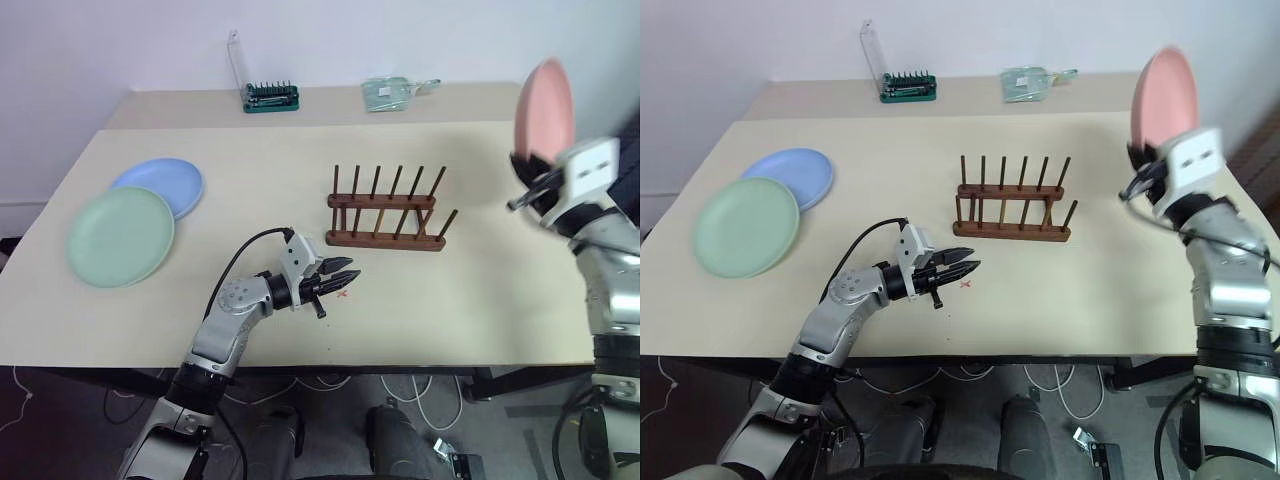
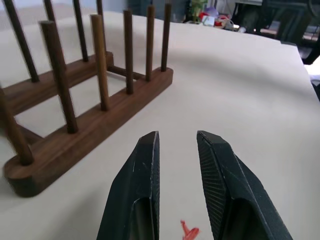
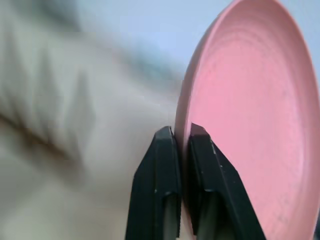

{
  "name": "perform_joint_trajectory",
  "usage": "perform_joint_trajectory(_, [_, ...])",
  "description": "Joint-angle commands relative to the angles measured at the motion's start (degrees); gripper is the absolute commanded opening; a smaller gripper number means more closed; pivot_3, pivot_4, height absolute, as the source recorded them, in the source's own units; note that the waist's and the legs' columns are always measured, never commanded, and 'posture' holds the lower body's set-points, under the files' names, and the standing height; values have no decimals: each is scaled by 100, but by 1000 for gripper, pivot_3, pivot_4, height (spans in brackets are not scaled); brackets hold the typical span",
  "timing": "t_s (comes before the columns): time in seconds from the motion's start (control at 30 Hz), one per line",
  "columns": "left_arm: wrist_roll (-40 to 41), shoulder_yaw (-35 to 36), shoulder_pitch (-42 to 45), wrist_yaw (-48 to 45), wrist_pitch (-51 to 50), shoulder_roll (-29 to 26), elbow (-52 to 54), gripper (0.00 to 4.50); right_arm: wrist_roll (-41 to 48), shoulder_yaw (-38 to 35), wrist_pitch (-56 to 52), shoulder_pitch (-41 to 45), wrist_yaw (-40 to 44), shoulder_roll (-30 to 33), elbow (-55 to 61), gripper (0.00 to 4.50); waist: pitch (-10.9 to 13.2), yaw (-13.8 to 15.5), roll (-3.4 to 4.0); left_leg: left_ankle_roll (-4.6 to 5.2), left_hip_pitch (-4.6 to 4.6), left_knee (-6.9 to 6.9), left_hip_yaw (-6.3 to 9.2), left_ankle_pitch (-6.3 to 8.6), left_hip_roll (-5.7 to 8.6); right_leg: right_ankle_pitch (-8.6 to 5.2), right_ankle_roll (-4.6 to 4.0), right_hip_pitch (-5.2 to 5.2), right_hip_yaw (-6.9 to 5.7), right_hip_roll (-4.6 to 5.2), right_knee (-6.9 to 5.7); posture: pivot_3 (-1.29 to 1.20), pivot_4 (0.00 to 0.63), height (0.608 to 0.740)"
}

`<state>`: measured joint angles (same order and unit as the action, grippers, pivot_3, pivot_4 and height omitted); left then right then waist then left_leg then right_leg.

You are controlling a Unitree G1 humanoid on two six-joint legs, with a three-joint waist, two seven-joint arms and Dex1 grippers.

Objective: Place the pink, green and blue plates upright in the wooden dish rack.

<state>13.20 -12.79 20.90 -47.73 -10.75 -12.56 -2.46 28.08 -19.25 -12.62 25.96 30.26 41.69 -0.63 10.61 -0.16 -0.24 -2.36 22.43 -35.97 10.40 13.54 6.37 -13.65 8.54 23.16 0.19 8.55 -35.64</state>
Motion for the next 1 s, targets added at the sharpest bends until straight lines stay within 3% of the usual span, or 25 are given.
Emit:
perform_joint_trajectory(0.03, [36,-26,57,-52,86,16,32,1193,2463,-804,-1546,-85,273,-46,1150,31,0,60,0,5,1,0,0,3,-1,4,2,-3,0,-1,13,0,150,740])
perform_joint_trajectory(0.1, [20,-35,74,-56,100,28,-2,1193,3286,-1003,-2109,-106,262,-25,1378,31,0,88,0,15,2,0,-4,8,0,7,2,-8,0,0,30,0,150,740])
perform_joint_trajectory(0.23, [6,-31,82,-48,105,60,-34,1193,3974,-927,-2727,-180,156,-63,1528,31,0,89,0,18,4,-1,-12,10,-1,9,1,-6,1,2,35,0,150,740])
perform_joint_trajectory(0.7, [9,2,-15,36,82,24,53,1193,3522,-646,-2806,45,-70,-327,706,31,0,76,3,19,4,0,-31,11,0,16,5,3,6,1,34,0,150,740])
perform_joint_trajectory(0.8, [14,5,-23,34,85,14,60,1193,3508,-628,-2842,69,2,-349,679,1051,0,81,2,19,4,2,-32,11,0,16,5,5,7,0,33,0,150,740])
perform_joint_trajectory(0.9, [19,8,-31,28,87,3,69,1193,3433,-584,-2837,27,-6,-361,765,2537,0,82,3,20,5,3,-32,11,0,16,5,5,7,1,35,0,150,740])
perform_joint_trajectory(0.97, [21,12,-40,29,81,-5,79,1193,2934,-573,-2408,122,-198,-397,712,3578,0,79,3,20,5,2,-33,11,1,17,6,5,8,1,35,0,150,740])
perform_joint_trajectory(1.0, [22,14,-44,30,78,-9,84,1193,2727,-571,-2223,164,-254,-413,686,3578,0,74,3,20,5,2,-33,11,1,17,6,5,8,1,35,0,150,740])
